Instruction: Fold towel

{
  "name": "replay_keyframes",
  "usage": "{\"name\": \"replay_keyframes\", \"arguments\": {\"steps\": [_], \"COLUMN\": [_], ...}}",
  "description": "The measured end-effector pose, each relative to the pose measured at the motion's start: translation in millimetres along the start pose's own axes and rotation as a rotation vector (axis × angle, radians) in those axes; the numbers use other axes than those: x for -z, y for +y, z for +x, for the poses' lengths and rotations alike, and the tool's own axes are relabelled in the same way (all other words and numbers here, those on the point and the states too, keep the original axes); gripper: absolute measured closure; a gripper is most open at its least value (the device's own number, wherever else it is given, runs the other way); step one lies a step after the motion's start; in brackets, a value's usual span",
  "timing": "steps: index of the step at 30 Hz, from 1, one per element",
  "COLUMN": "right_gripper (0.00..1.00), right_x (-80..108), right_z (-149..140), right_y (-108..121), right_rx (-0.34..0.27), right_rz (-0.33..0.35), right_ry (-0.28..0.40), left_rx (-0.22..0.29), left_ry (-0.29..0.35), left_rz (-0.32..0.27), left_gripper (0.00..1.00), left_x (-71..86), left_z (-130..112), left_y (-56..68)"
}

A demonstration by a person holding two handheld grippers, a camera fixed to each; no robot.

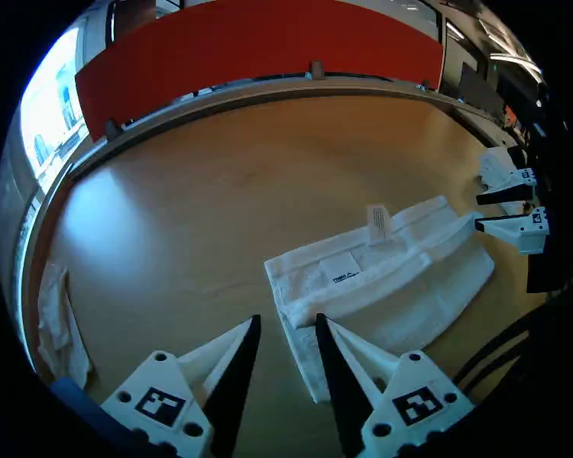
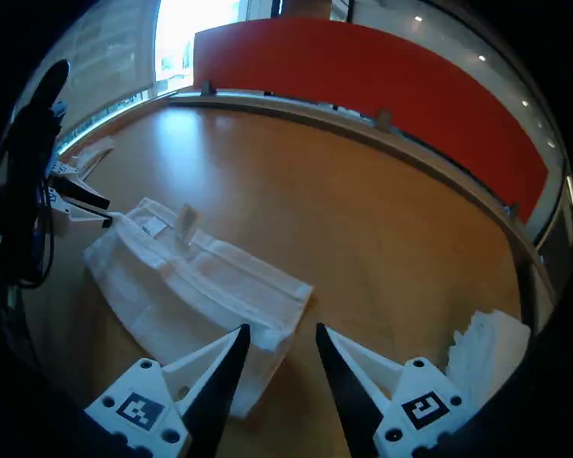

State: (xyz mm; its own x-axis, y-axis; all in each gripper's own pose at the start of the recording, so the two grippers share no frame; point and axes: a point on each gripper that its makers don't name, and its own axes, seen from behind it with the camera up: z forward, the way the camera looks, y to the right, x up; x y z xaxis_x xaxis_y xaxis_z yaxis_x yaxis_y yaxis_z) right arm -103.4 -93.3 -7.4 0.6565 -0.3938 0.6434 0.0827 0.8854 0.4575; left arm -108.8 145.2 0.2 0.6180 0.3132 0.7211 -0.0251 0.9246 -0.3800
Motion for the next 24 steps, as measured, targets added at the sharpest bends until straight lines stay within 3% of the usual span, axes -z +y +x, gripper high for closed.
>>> {"name": "replay_keyframes", "arguments": {"steps": [5, 9, 15, 20, 24], "right_gripper": [0.31, 0.29, 0.12, 0.01, 0.0], "right_x": [-1.5, -2.7, -3.3, -1.3, 0.4], "right_z": [1, 3, 6, 10, 11], "right_y": [7, 11, 16, 18, 19], "right_rx": [0.004, 0.007, 0.005, 0.005, 0.007], "right_rz": [-0.025, -0.04, -0.054, -0.057, -0.06], "right_ry": [0.005, 0.009, 0.017, 0.027, 0.033], "left_rx": [0.006, 0.007, 0.004, 0.005, 0.004], "left_ry": [-0.002, -0.004, -0.002, 0.001, 0.008], "left_rz": [0.012, 0.025, 0.042, 0.047, 0.054], "left_gripper": [0.35, 0.35, 0.3, 0.19, 0.08], "left_x": [0.3, -1.8, -4.1, -3.6, -1.9], "left_z": [0, 0, 4, 7, 9], "left_y": [-5.9, -10.8, -16.0, -18.8, -21.6]}}
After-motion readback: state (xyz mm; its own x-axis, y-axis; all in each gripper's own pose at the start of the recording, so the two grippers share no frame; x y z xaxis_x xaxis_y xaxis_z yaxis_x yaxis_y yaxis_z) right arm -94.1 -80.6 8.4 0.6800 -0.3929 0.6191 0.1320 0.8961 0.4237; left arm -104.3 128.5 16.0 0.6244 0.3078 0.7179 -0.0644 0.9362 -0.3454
